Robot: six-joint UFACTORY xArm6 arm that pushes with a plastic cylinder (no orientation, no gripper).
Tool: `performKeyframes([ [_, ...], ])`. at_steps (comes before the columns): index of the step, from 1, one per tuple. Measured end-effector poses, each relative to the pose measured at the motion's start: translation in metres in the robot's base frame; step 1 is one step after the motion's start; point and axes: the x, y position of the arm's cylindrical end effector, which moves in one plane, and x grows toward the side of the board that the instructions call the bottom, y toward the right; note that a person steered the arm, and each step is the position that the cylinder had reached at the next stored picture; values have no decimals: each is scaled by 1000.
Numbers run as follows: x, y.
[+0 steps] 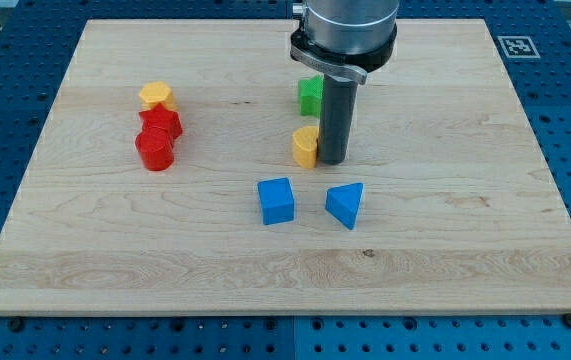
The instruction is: Move the yellow heart to the left of the green star
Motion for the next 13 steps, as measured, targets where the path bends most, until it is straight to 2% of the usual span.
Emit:
performKeyframes([
  [6,11,-51],
  [7,2,-65],
  [10,-64,-133],
  [12,-53,-136],
  [13,-25,-128],
])
